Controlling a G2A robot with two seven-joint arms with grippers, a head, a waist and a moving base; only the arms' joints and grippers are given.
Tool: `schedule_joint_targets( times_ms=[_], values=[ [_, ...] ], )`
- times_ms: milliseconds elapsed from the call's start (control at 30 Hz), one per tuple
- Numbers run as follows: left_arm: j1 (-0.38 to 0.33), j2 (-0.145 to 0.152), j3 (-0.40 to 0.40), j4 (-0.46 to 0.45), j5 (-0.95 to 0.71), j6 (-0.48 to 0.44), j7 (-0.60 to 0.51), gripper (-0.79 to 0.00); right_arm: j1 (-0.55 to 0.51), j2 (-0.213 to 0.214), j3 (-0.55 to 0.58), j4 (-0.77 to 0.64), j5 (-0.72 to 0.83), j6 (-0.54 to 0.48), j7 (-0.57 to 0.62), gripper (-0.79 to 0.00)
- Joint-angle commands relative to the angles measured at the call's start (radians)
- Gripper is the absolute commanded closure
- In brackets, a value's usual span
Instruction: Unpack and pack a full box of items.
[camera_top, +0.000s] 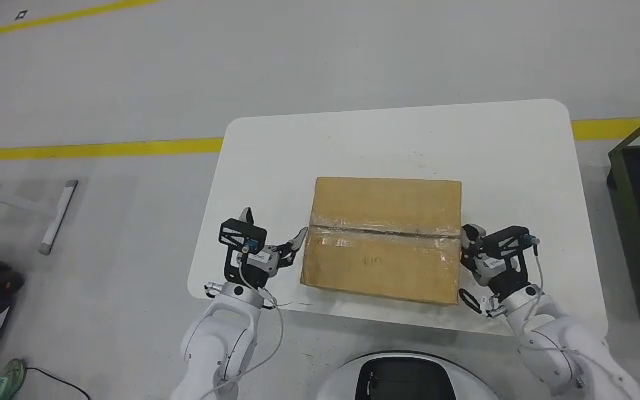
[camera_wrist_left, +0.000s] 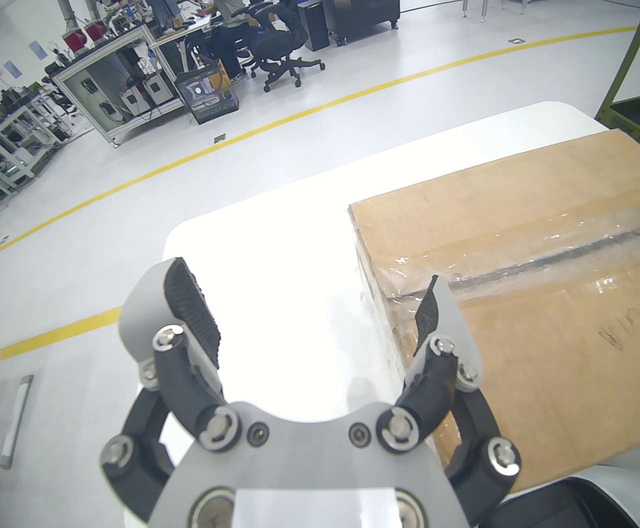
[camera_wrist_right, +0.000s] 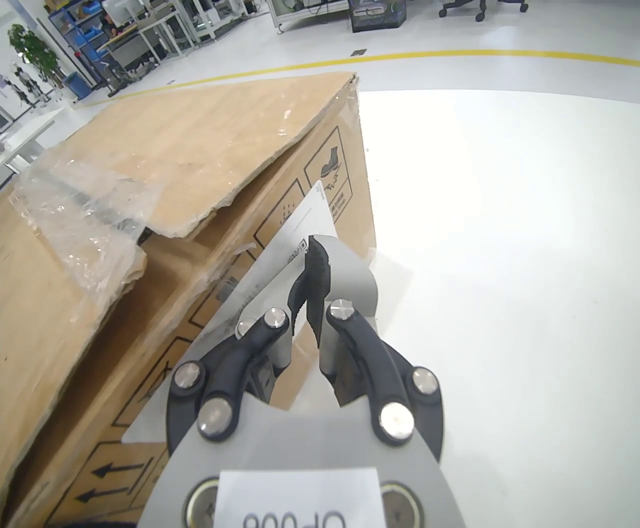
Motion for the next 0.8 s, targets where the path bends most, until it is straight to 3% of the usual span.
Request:
schedule_joint_targets(
  times_ms=[0, 233, 467, 767],
  values=[
    [-0.013, 0.000, 0.011, -0.014, -0.002, -0.026, -0.007, -0.785, -0.018, 0.001, 0.023, -0.008, 0.009, 0.004, -0.006, 0.000],
    [-0.073, -0.002, 0.101, -0.077, -0.026, -0.146, -0.081, -0.785, -0.110, 0.005, 0.129, -0.056, 0.044, 0.021, -0.046, 0.000],
    [-0.133, -0.006, 0.215, -0.093, 0.051, -0.200, -0.111, -0.785, -0.194, 0.006, 0.217, -0.102, 0.066, 0.025, -0.078, 0.000],
    [-0.133, -0.006, 0.215, -0.093, 0.051, -0.200, -0.111, -0.785, -0.250, 0.004, 0.272, -0.135, 0.075, 0.027, -0.095, 0.000]
  ],
)
